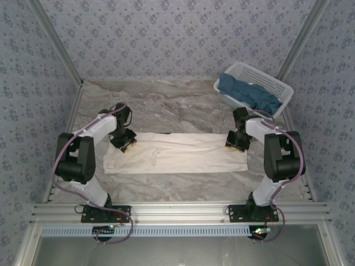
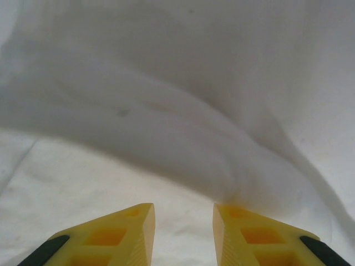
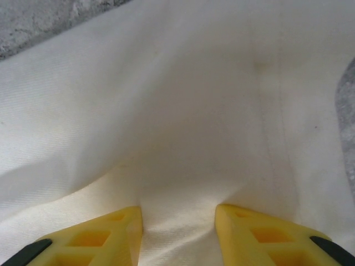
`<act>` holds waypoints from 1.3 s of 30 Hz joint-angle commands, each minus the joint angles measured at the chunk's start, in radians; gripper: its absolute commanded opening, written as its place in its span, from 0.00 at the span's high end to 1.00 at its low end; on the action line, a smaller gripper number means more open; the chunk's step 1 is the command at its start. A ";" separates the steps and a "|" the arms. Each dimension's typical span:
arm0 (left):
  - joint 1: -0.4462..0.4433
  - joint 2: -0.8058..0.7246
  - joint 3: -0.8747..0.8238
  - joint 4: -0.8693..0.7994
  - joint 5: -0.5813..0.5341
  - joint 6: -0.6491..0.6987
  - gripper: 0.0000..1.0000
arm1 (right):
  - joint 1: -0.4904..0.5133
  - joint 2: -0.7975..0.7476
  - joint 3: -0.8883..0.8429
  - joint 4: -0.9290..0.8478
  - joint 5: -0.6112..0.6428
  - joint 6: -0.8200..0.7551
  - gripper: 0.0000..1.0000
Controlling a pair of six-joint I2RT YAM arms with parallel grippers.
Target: Fold and stack the t-shirts
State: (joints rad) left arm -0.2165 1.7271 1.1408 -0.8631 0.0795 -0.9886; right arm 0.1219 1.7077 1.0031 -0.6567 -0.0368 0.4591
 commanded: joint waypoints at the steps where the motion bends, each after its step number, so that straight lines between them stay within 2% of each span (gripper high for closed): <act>1: 0.036 0.118 0.046 -0.004 0.011 0.034 0.67 | -0.004 0.014 -0.031 -0.063 0.015 0.049 0.57; 3: 0.060 0.201 0.126 0.004 0.016 0.060 0.66 | 0.000 -0.009 -0.051 -0.055 -0.007 0.085 0.57; 7: 0.072 0.395 0.412 0.015 0.023 0.114 0.65 | 0.013 -0.046 -0.098 -0.057 -0.050 0.176 0.57; 12: 0.056 0.646 0.825 0.120 0.121 0.101 0.63 | 0.103 -0.099 -0.179 -0.040 -0.096 0.350 0.58; 15: 0.018 0.854 1.187 0.135 0.199 0.074 0.61 | 0.217 -0.132 -0.234 -0.026 -0.122 0.489 0.58; 17: -0.019 1.058 1.565 0.097 0.256 0.043 0.59 | 0.312 -0.146 -0.270 0.018 -0.158 0.575 0.58; 19: -0.048 1.227 1.861 0.140 0.303 -0.030 0.55 | 0.393 -0.145 -0.291 0.087 -0.199 0.663 0.57; 20: -0.058 1.277 1.934 0.194 0.322 -0.086 0.53 | 0.431 -0.141 -0.292 0.112 -0.210 0.694 0.57; 22: -0.069 1.275 1.940 0.253 0.320 -0.132 0.53 | 0.479 -0.138 -0.263 0.100 -0.197 0.715 0.57; 25: -0.081 1.166 1.901 0.144 0.263 -0.054 0.53 | 0.496 -0.168 -0.200 0.017 -0.153 0.679 0.54; 30: -0.122 0.899 1.841 -0.107 -0.022 0.229 0.52 | 0.457 -0.274 -0.096 -0.076 -0.118 0.541 0.45; 31: -0.127 0.830 1.769 -0.127 -0.071 0.261 0.52 | 0.441 -0.294 -0.073 -0.104 -0.106 0.500 0.44; 33: -0.118 0.702 1.585 -0.125 -0.090 0.251 0.52 | 0.400 -0.335 -0.054 -0.115 -0.106 0.433 0.43; 39: -0.085 0.400 0.890 0.015 0.013 0.035 0.56 | 0.208 -0.354 -0.102 0.046 -0.263 0.221 0.48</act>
State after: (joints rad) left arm -0.3199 2.1334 2.2425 -0.8547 0.0727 -0.8650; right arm 0.3798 1.3300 0.9203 -0.6563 -0.2264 0.8261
